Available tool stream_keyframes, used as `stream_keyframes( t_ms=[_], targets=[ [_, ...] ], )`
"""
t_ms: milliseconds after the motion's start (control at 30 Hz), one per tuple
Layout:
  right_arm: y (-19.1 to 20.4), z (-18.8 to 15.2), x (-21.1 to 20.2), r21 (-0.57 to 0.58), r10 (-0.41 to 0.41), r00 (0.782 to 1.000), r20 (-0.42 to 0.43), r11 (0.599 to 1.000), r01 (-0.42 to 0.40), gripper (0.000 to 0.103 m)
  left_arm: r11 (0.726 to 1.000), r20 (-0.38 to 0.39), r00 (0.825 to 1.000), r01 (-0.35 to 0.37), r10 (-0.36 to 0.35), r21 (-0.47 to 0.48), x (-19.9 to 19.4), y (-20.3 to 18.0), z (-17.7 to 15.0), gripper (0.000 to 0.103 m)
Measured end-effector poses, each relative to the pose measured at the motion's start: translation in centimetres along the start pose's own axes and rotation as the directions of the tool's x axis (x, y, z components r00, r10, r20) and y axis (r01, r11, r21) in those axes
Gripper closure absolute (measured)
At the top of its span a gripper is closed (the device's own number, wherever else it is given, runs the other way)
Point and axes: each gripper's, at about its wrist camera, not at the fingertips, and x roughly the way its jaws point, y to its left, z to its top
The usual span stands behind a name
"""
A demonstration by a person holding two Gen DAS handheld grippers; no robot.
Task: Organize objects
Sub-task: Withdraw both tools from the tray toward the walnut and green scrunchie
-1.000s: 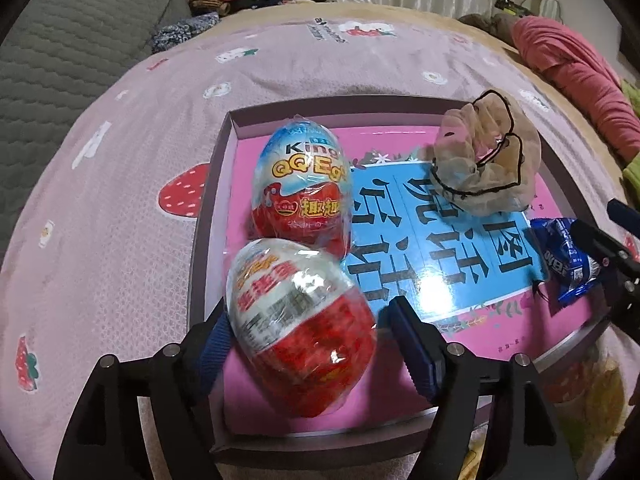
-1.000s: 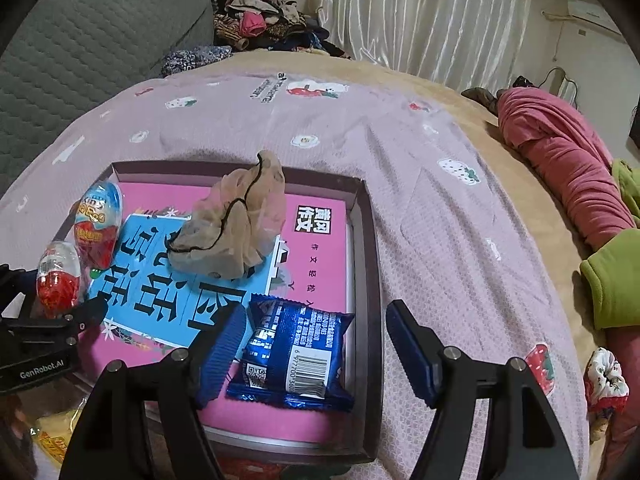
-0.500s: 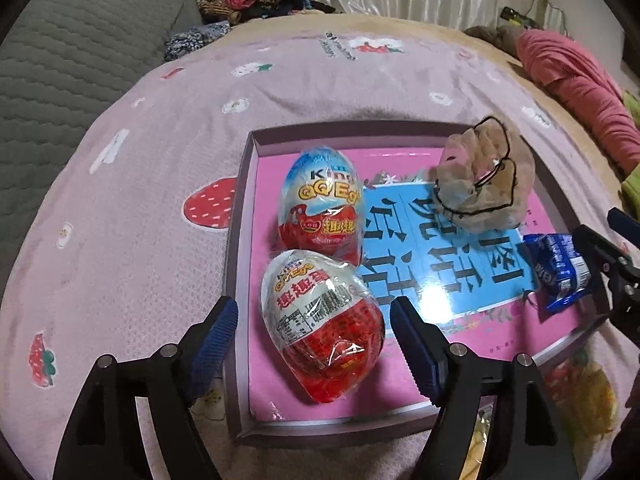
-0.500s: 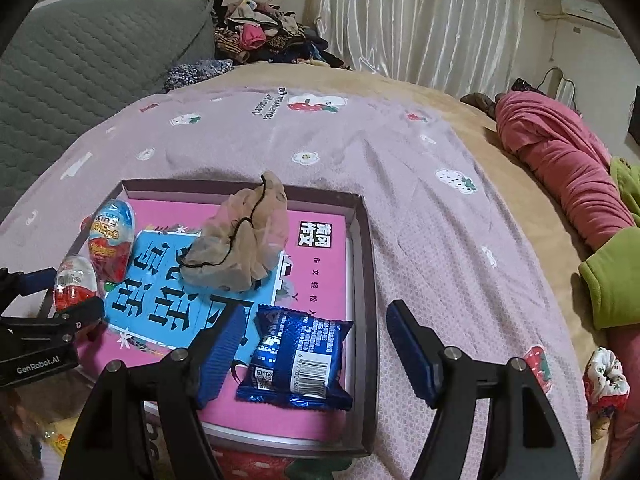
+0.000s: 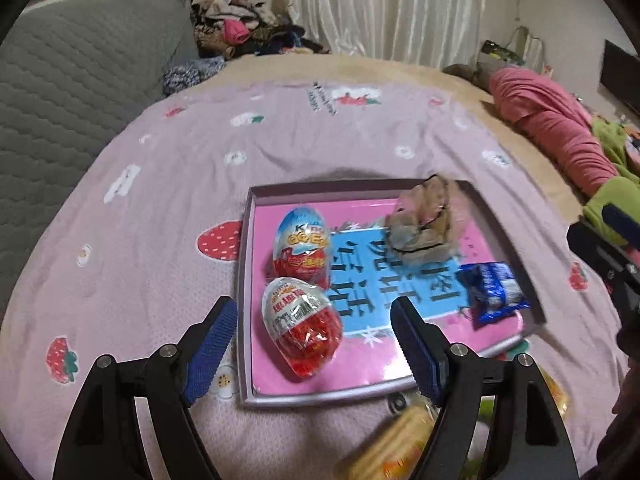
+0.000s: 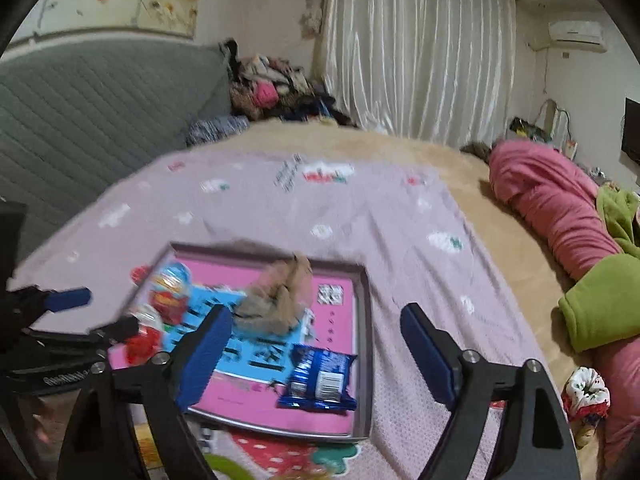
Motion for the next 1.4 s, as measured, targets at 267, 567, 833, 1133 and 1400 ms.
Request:
stream_keyframes(
  t_ms=[267,567,833,1133,1400],
  targets=[
    [1.3,0.4,-5.2,-0.011,-0.011,0.997,0.078,1.0,0.011,0.014,1.0,0.105,0.994,-0.026,0.028,-0.015,-5.8,0.6,-0.1,0.023],
    [2.3,-1.0,-11.1,-0.05,-0.007,0.999,0.054,0.999,0.01,0.013,0.999,0.08,0.995,-0.05,0.051,-0.017,-11.0,0.2,-3.4,0.023],
    [3.8,-0.6,-16.5,-0.054,0.04,0.995,0.091,0.998,-0.035,0.008,0.996,0.096,0.992,-0.082,0.084,-0.026,-17.3,0.8,-4.4,0.023],
    [5.5,-0.6,-21.0,-0.071,0.076,0.991,0.109,0.995,-0.068,0.007,0.991,0.129,0.982,-0.132,0.135,-0.033,-22.7,0.7,-5.6,0.022],
    [5.6,-1.7,-23.7,-0.069,0.074,0.992,0.106,0.995,-0.067,0.007,0.99,0.138,0.981,-0.133,0.137,-0.038,-25.8,0.3,-7.0,0.022]
  ],
)
